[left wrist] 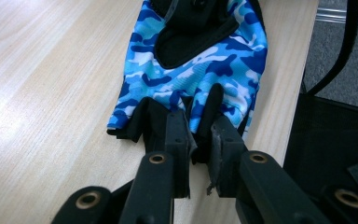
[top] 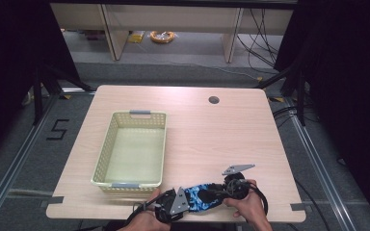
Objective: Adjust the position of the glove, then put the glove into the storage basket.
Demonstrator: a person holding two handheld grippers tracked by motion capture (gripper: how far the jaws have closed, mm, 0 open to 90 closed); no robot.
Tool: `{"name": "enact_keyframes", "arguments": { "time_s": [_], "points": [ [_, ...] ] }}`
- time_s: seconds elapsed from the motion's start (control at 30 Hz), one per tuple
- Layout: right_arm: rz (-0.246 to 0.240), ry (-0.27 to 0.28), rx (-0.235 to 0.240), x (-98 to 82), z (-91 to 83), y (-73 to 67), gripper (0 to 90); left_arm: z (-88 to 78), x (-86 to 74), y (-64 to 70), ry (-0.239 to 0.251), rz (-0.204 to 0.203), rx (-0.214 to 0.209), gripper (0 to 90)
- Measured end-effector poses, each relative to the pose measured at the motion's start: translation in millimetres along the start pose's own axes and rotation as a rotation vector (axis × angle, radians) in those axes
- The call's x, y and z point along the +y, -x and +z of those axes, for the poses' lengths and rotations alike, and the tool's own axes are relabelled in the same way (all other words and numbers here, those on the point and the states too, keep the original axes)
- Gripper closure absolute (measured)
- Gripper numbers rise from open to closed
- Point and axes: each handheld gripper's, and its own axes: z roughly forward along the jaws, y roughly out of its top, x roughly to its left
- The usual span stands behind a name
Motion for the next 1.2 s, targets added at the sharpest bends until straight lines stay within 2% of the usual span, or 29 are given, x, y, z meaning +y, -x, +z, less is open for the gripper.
{"name": "enact_keyframes", "arguments": {
  "time_s": [0.03, 0.07, 0.17, 0.2, 0.23, 0.33, 0.4, 0.43, 0.47, 0.5, 0.53, 0.6, 0.63, 0.67, 0.7, 0.73, 0.77, 0.8, 0.83, 0.87, 0.9, 0.93, 0.97, 1.0, 1.13, 1.17, 1.2],
  "points": [
    [0.001, 0.007, 0.003, 0.2, -1.0, -0.6, 69.7, -0.2, 0.3, -0.1, -0.001, 0.001, -0.003, 79.9],
    [0.0, 0.012, -0.007, 0.4, -2.0, -1.3, 71.3, -0.8, 0.9, 0.4, 0.011, -0.014, -0.016, 80.0],
    [-0.004, 0.023, 0.007, 1.0, -5.6, 0.0, 76.0, -1.8, 2.1, 0.6, 0.015, -0.011, -0.018, 80.4],
    [-0.006, 0.027, 0.007, 0.6, -5.9, 0.3, 76.4, -3.0, 2.7, 0.6, 0.013, -0.005, -0.009, 80.4],
    [-0.007, 0.025, 0.014, 0.4, -5.6, 0.7, 76.6, -3.9, 3.3, -0.1, 0.011, 0.016, -0.01, 80.5],
    [-0.013, 0.03, 0.018, 0.3, -6.1, 0.8, 79.1, -3.8, 2.8, 2.1, 0.024, -0.001, -0.001, 80.7],
    [-0.008, 0.054, 0.024, 0.5, -7.9, 0.0, 80.3, -6.6, 3.9, 1.2, 0.018, 0.023, 0.009, 80.9],
    [-0.011, 0.057, 0.025, 0.9, -9.2, -0.8, 80.8, -6.8, 4.1, 2.0, 0.031, 0.007, 0.002, 80.9],
    [-0.012, 0.056, 0.024, 1.4, -9.8, -1.6, 81.1, -7.7, 4.7, 1.1, 0.034, 0.024, 0.017, 81.0],
    [-0.012, 0.062, 0.025, 2.0, -10.5, -2.4, 82.0, -8.4, 4.8, 2.1, 0.034, 0.015, 0.01, 81.0],
    [-0.01, 0.078, 0.02, 2.4, -11.0, -3.3, 82.2, -8.5, 4.5, 2.1, 0.042, 0.009, 0.011, 81.0],
    [-0.011, 0.082, 0.034, 3.6, -12.7, -4.3, 82.3, -10.2, 5.4, 1.2, 0.042, 0.016, 0.018, 81.0],
    [-0.015, 0.102, 0.037, 4.1, -13.1, -4.3, 82.4, -11.2, 5.9, 0.4, 0.039, 0.026, 0.017, 81.0],
    [-0.013, 0.093, 0.023, 4.8, -15.1, -4.9, 82.4, -11.0, 6.1, 0.7, 0.052, 0.009, 0.019, 81.0],
    [0.003, 0.096, 0.035, 4.9, -16.0, -6.5, 82.4, -12.7, 6.7, -0.5, 0.05, 0.016, 0.022, 81.0],
    [-0.019, 0.109, 0.025, 5.5, -17.8, -5.2, 82.5, -13.1, 6.9, -0.5, 0.061, 0.011, 0.018, 81.0],
    [0.001, 0.111, 0.031, 5.7, -19.0, -7.0, 82.5, -14.3, 7.6, -1.0, 0.064, 0.015, 0.024, 81.0],
    [-0.013, 0.118, 0.028, 6.7, -20.6, -6.3, 82.5, -15.7, 8.6, -1.4, 0.06, 0.023, 0.02, 81.0],
    [0.001, 0.123, 0.027, 7.6, -22.6, -8.8, 82.5, -17.0, 9.4, -0.2, 0.075, 0.024, 0.031, 81.0],
    [-0.002, 0.126, 0.037, 9.1, -24.3, -9.7, 82.5, -18.6, 10.5, 0.3, 0.077, 0.028, 0.032, 80.9],
    [-0.014, 0.143, 0.03, 10.5, -25.9, -9.7, 82.5, -20.1, 11.6, 0.2, 0.081, 0.029, 0.035, 80.9],
    [-0.019, 0.134, 0.023, 11.7, -28.2, -11.5, 82.5, -21.1, 12.2, 0.3, 0.086, 0.028, 0.036, 81.0],
    [-0.006, 0.142, 0.036, 12.7, -28.7, -13.7, 82.5, -22.1, 12.7, -0.5, 0.085, 0.032, 0.041, 80.9],
    [-0.014, 0.149, 0.04, 13.2, -29.5, -13.6, 82.5, -24.5, 13.9, -2.3, 0.074, 0.04, 0.033, 80.9],
    [-0.014, 0.148, 0.041, 17.3, -32.0, -17.4, 82.6, -27.8, 14.8, -2.2, 0.076, 0.03, 0.046, 80.9],
    [-0.042, 0.159, 0.033, 18.7, -32.3, -16.2, 82.6, -30.7, 16.4, -4.5, 0.06, 0.046, 0.046, 80.9],
    [-0.041, 0.166, 0.034, 20.1, -33.3, -17.0, 82.5, -31.4, 16.7, -4.4, 0.077, 0.031, 0.057, 80.8]
  ]
}}
